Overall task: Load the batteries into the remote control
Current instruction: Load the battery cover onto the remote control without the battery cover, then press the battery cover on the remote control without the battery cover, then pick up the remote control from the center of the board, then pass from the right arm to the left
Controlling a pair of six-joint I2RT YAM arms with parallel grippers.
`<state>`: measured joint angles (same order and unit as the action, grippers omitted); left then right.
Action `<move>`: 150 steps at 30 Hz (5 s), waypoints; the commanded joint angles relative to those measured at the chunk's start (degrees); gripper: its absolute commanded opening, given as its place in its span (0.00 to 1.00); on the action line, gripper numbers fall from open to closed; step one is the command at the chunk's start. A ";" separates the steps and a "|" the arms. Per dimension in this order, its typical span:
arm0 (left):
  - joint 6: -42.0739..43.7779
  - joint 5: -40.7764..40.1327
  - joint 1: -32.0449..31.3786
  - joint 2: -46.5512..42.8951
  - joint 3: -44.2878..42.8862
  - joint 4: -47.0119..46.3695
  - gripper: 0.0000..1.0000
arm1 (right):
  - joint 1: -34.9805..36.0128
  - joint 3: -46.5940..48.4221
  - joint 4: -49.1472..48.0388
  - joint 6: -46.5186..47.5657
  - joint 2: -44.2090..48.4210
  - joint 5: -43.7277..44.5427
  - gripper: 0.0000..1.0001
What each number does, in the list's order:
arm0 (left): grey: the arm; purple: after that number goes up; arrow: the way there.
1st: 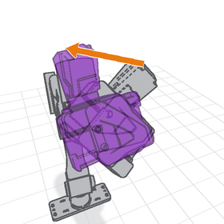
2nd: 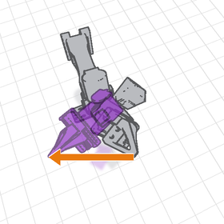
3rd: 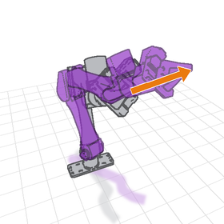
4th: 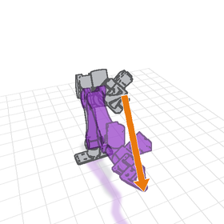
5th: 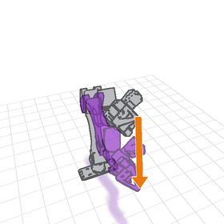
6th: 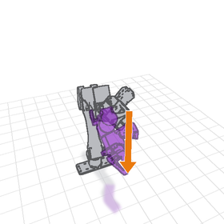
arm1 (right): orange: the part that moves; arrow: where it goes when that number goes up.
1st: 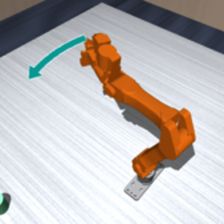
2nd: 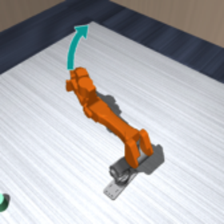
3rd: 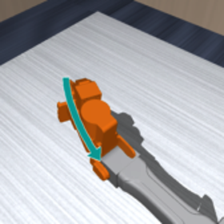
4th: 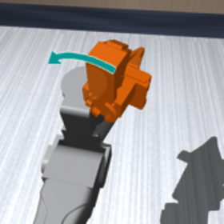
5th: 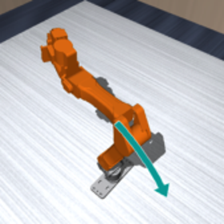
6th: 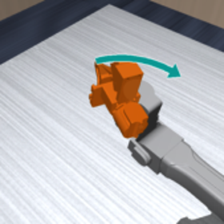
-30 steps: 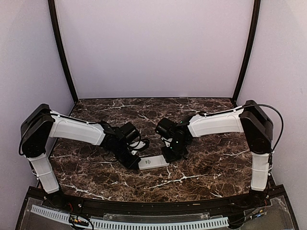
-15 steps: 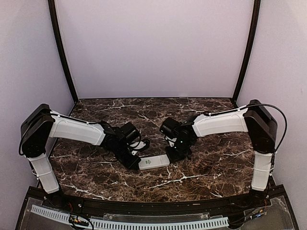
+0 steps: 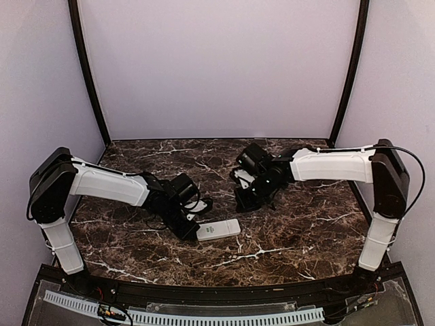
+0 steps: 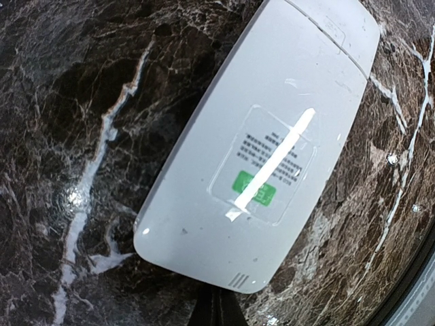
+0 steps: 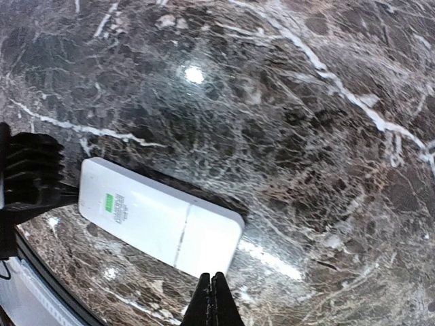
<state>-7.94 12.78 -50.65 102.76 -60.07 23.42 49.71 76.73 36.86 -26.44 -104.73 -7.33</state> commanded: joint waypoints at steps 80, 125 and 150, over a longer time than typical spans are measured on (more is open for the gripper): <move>7.59 -22.54 4.70 -24.46 3.43 -7.25 0.99 | 4.36 7.68 -2.53 55.01 -3.48 -12.76 0.83; 18.40 15.21 9.29 -37.01 3.36 -14.44 0.99 | -0.97 6.76 -48.09 17.59 4.21 -42.12 0.18; 2.66 21.85 10.14 -29.13 -2.63 -30.68 0.93 | 1.79 -2.34 -89.30 -7.38 3.18 -35.56 0.07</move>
<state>-3.68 33.76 -40.97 73.14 -60.45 -4.01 51.40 73.80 -48.97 -33.28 -102.43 -41.82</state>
